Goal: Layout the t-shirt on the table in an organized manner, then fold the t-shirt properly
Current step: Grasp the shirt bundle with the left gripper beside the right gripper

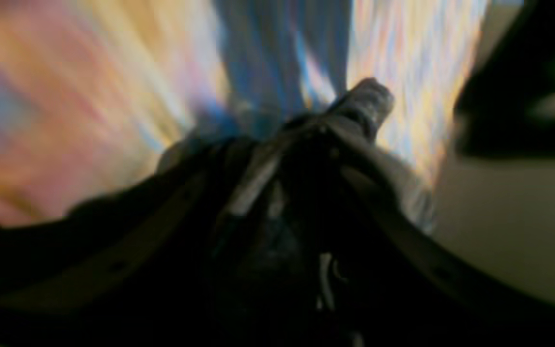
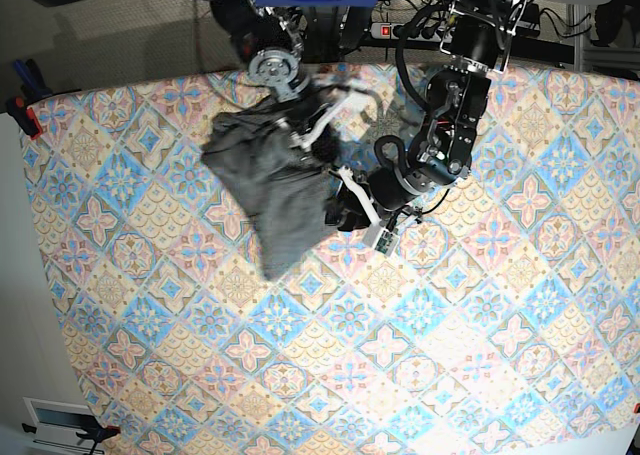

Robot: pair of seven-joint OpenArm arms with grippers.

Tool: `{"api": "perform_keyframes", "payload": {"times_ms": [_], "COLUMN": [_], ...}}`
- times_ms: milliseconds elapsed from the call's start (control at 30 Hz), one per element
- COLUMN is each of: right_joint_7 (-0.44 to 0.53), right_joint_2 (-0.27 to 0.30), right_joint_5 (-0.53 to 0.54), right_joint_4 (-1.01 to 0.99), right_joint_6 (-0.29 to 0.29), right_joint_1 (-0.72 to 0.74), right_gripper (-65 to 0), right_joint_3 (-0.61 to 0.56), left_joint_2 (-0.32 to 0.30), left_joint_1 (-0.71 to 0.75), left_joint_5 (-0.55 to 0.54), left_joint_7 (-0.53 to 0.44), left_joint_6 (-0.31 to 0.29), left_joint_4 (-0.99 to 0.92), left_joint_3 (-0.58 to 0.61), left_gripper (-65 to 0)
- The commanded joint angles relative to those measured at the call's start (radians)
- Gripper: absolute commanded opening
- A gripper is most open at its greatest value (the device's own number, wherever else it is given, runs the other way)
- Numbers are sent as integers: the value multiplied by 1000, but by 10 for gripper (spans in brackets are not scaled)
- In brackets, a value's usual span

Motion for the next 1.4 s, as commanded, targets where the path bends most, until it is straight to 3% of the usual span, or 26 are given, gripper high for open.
{"api": "perform_keyframes", "payload": {"times_ms": [0, 267, 600, 800, 900, 1000, 1233, 1367], "right_joint_7": [-11, -12, -12, -14, -14, -14, -14, -14], "right_joint_2": [-2, 12, 21, 22, 22, 22, 22, 22], "right_joint_5": [6, 5, 5, 6, 6, 6, 11, 11], "right_joint_4": [8, -17, -86, -86, -84, -84, -86, -86], "right_joint_6": [13, 13, 13, 13, 13, 13, 13, 13], "right_joint_1": [1, 1, 1, 0, 1, 1, 1, 1], "right_gripper": [-468, -468, -468, -468, -468, -468, -468, -468], "right_joint_3": [2, 10, 10, 24, 50, 80, 105, 105], "left_joint_2": [3, 6, 156, 166, 147, 83, -22, -45], "left_joint_1": [-16, -18, -140, -193, -180, -143, -10, 4], "left_joint_5": [-10, -16, -15, -16, -15, -22, -33, -33], "left_joint_7": [-23, -26, -23, -22, -20, 18, 123, 158], "left_joint_6": [-6, -6, -11, -9, -6, -6, -6, -8], "left_joint_4": [16, 16, -51, -194, -228, -208, -14, -2], "left_joint_3": [-3, -3, 29, 153, 153, 135, -105, -135], "left_gripper": [-514, -514, -514, -518, -518, -518, -518, -518]}}
